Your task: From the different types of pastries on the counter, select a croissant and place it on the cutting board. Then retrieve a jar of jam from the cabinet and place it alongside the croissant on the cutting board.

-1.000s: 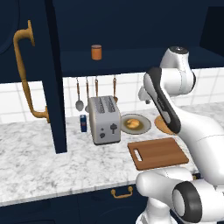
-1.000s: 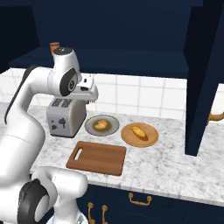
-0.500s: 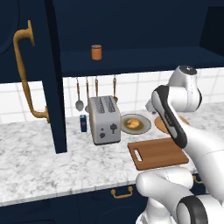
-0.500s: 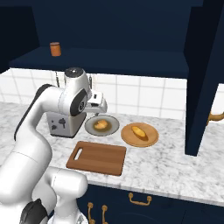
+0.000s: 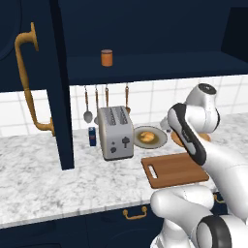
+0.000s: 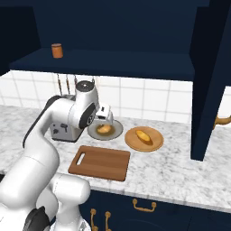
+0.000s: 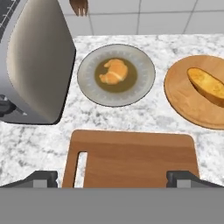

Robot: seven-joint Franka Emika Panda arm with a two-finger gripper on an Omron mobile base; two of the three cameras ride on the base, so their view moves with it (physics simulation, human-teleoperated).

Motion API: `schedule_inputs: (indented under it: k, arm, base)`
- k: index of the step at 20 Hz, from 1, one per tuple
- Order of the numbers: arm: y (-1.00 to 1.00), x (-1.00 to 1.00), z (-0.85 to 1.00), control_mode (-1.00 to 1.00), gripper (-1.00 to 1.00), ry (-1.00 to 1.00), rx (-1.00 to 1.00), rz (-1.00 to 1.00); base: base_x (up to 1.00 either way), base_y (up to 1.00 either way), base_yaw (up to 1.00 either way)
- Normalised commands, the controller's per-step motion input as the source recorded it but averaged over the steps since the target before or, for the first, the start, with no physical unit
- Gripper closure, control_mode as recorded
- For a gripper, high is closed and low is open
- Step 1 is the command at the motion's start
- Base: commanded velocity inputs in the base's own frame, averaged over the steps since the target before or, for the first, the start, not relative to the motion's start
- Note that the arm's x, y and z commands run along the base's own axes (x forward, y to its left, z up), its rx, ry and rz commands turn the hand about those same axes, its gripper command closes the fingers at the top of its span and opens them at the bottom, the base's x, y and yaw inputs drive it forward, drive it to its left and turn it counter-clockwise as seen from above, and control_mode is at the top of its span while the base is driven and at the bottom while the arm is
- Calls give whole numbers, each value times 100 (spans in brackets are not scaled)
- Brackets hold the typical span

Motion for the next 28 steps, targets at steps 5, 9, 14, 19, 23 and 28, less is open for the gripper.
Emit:
schedule_inputs:
  k: [5, 9, 14, 19, 23, 28]
  arm:
    - [0, 53, -1, -100, -100, 2, 6, -1]
    - [0, 31, -24, -100, -100, 0, 3, 0]
    - [0, 19, -29, -100, -100, 0, 0, 0]
    - [0, 21, -5, -100, -100, 0, 0, 0]
    - [0, 34, -15, -100, -100, 0, 0, 0]
    - [1, 16, -27, -100, -100, 0, 0, 0]
  base:
    - [0, 0, 0]
    - [0, 0, 0]
    - [0, 0, 0]
    - [0, 0, 0]
    - [0, 0, 0]
    - [0, 0, 0]
